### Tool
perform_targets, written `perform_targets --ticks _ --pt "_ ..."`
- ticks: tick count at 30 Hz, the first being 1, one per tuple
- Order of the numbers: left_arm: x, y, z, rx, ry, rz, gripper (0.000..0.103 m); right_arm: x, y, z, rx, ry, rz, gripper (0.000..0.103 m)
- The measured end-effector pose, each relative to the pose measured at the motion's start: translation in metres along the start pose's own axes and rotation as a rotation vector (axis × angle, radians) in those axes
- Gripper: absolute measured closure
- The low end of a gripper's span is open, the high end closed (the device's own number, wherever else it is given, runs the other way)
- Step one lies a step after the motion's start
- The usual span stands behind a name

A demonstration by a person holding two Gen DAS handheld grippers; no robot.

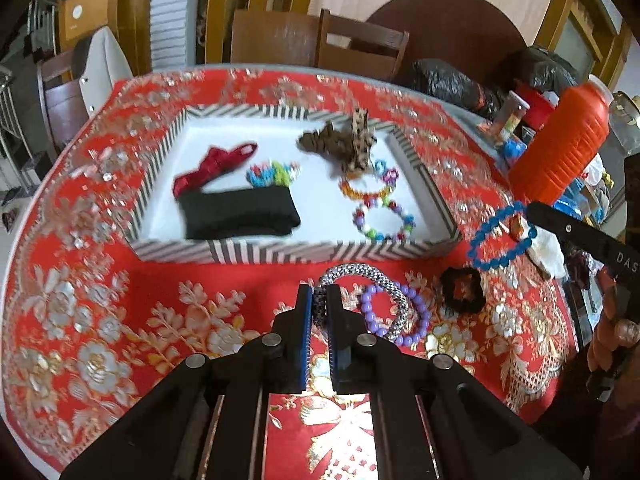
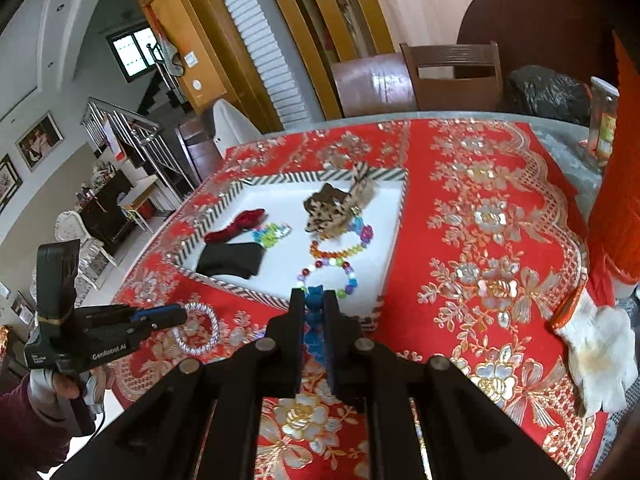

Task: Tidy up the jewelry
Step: 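Place the silver bracelet in the tray with the left gripper while the right places the blue bracelet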

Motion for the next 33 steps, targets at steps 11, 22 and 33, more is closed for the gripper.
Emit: perform_targets --ticks 11,22,33 --pt "0.024 -0.004 0.012 0.094 0.015 -0.057 0.083 0.017 0.002 0.012 -0.002 -0.023 -0.013 0.094" --pt "0.035 0.002 0.025 0.158 0.030 -0.078 0.083 0.025 0.018 0.025 -0.006 -0.052 0.007 0.094" --pt "0.042 0.008 0.036 0.189 0.028 -0.080 0.083 0.033 0.033 0.042 0.003 -0.081 0.028 0.094"
Point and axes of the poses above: each gripper's, at about its wrist camera, not at the fingertips, and y roughly the way its jaws point, z to its left, x to its top, the point moved 6 cm from there along y, roughly the way its jaws point, and after that the axes turned 1 degree about z, right-handed, at the moved point
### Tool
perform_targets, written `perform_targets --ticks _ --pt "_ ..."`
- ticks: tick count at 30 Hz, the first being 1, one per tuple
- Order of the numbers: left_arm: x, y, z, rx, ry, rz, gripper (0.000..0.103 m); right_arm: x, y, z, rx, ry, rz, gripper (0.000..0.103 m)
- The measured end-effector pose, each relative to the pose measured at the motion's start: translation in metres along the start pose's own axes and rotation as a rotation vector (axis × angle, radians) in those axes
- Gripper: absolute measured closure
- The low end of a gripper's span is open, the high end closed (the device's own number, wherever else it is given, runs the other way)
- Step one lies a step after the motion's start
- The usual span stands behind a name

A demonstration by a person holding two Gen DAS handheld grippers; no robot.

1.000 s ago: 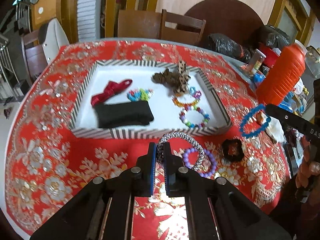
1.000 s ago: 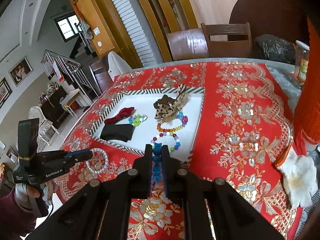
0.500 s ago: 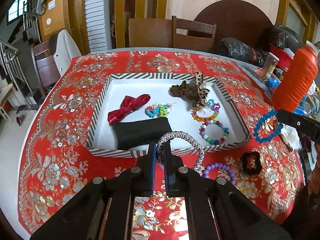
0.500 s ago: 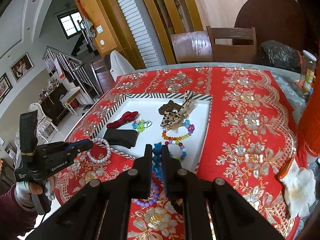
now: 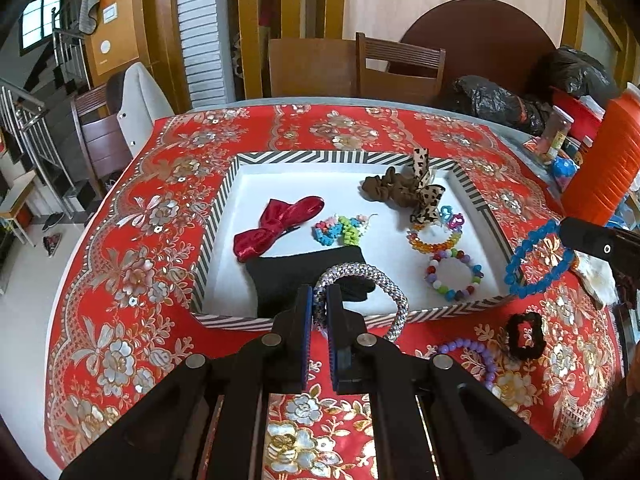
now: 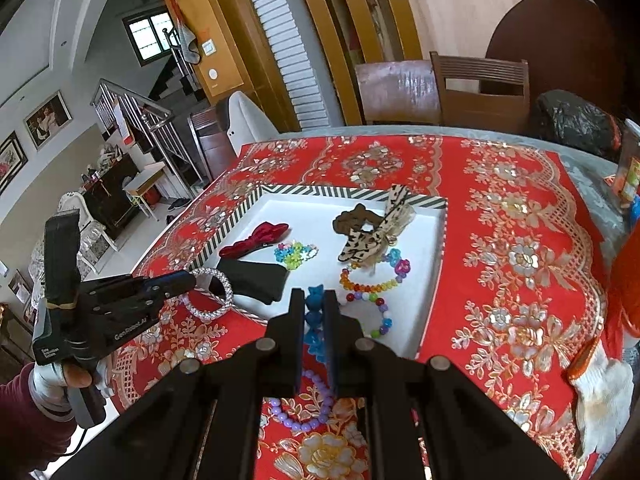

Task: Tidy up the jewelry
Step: 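Place the silver bracelet in the tray with the left gripper while the right places the blue bracelet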

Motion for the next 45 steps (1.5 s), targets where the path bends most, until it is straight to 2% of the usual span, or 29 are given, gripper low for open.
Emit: perform_targets --ticks 15,22,26,34,38,42,43,45 --pt "0.015 0.018 0.019 0.014 -0.019 0.011 0.083 0.011 0.036 0.020 0.018 -0.020 0.042 0.094" --pt "0.033 0.041 0.037 -0.014 -0.084 0.046 0.083 0.017 0.069 0.032 0.040 -0.013 0.076 0.094" --pt "0.050 0.053 0.045 -0.010 -0.114 0.040 0.083 0.017 0.092 0.033 0.051 0.010 0.095 0.094" --pt "0.084 0.091 0.081 0.032 -0.227 0.044 0.083 -0.008 0.133 -0.005 -0.062 0.060 0.189 0.094" --pt "0.091 0.116 0.085 0.052 -0.261 0.067 0.083 -0.016 0.142 -0.011 -0.065 0.085 0.204 0.094" --pt "0.089 0.139 0.084 0.067 -0.280 0.100 0.083 -0.021 0.142 0.000 -0.062 0.048 0.219 0.094" --pt "0.088 0.142 0.083 0.073 -0.277 0.106 0.083 -0.021 0.140 0.003 -0.064 0.031 0.218 0.093" --pt "0.087 0.149 0.082 0.085 -0.268 0.117 0.083 -0.021 0.132 0.009 -0.074 -0.002 0.208 0.084"
Point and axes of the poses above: each gripper's, at about its wrist camera, not at the fingertips, and y roughly the way its jaws point, z to its left, x to its top, the point moved 6 cm from there along y, roughly the way its jaws point, and after that the axes turned 1 degree about z, right-handed, at the moved point
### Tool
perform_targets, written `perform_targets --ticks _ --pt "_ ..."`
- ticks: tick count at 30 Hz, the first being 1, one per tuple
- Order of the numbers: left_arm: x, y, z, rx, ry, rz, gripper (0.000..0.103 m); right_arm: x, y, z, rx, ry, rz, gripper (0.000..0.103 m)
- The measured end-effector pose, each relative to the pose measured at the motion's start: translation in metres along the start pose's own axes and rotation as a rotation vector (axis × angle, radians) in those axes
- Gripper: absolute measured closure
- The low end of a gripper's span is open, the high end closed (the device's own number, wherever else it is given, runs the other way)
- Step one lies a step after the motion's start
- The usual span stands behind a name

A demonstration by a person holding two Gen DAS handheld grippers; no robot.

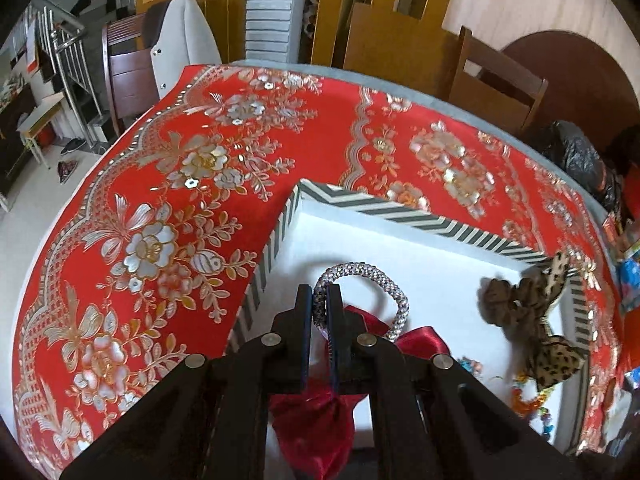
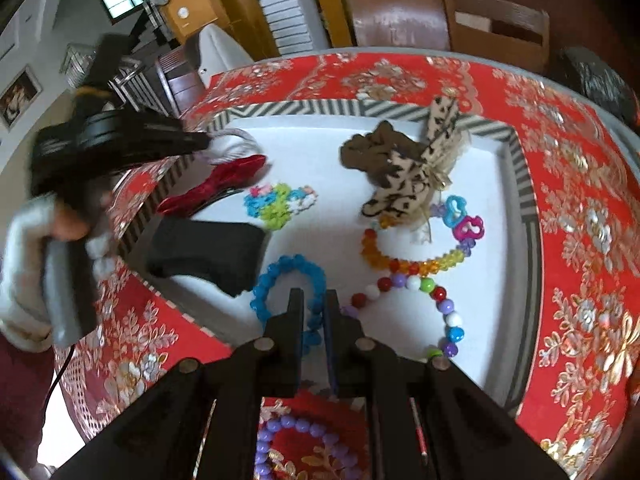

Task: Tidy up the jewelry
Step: 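Place the silver bracelet in the tray with the left gripper while the right places the blue bracelet, then withdraw both grippers toward the purple bracelet and black scrunchie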

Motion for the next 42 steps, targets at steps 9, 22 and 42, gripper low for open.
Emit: perform_targets --ticks 9,22,42 --pt "-0.007 -0.003 0.002 -0.051 -0.003 0.015 0.059 -0.006 -0.035 0.003 -0.001 -0.006 -0.044 0.065" --pt "-0.044 -0.077 -0.002 -0.029 0.051 -0.089 0.058 -0.013 -0.056 0.004 -0.028 0.023 -0.109 0.064" --pt "-0.139 -0.139 -0.044 -0.042 0.201 -0.134 0.058 -0.043 -0.099 0.007 -0.110 -0.008 -0.154 0.050"
Point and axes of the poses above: each gripper's, at about its wrist camera, not at the fingertips, and y roughly the way its jaws point, z to its left, x to its top, the point moved 6 cm from there along y, roughly the way its jaws point, and after that the axes turned 1 degree about z, right-handed, at the moved point
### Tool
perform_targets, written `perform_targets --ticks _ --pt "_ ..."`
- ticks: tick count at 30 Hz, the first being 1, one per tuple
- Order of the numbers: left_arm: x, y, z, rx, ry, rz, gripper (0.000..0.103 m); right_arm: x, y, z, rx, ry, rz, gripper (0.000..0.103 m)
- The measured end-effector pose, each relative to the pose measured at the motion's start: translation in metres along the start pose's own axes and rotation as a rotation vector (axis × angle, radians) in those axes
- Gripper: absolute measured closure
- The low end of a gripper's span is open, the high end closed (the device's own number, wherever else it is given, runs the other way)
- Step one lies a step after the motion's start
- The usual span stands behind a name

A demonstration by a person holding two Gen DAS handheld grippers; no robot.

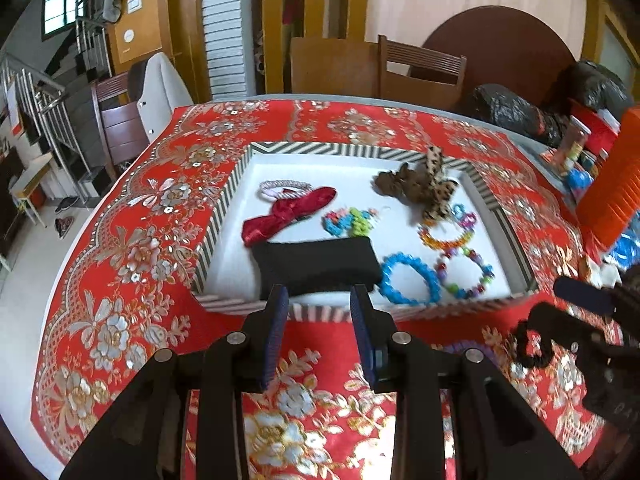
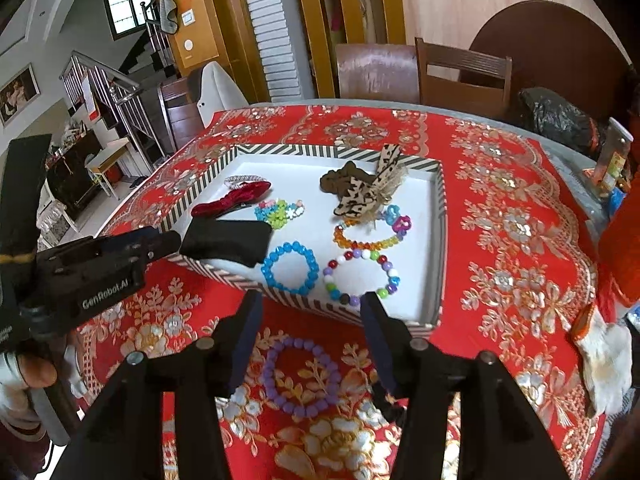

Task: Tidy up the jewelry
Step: 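Withdraw both grippers toward the purple bracelet and black scrunchie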

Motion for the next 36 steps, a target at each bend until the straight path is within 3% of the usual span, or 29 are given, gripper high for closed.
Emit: perform_targets --ticks 14,20,29,36 --pt "-0.024 -0.009 -0.032 -0.015 0.070 0.004 0.058 -0.023 -0.034 -0.044 -0.094 -0.007 -0.003 0.046" --pt "-0.026 -0.007 -0.038 -0.015 0.080 0.011 0.058 -0.030 -0.037 -0.074 -0.119 0.056 0.009 0.046" --pt "-0.027 -0.003 -0.038 -0.011 0.081 0.026 0.058 -0.036 -0.030 -0.085 -0.120 0.081 0.034 0.045" --pt "-0.037 0.007 -0.038 -0.084 0.060 0.085 0.058 -0.047 -0.026 -0.112 -0.177 0.121 0.073 0.045"
Point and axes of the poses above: each gripper's, at about its wrist camera, not at the fingertips, and y roughly the way its jaws point, z to its left, x to its top, the point moved 6 cm from there along y, roughly the way its jaws point, and after that the axes turned 1 degree about z, right-handed, at the moved point
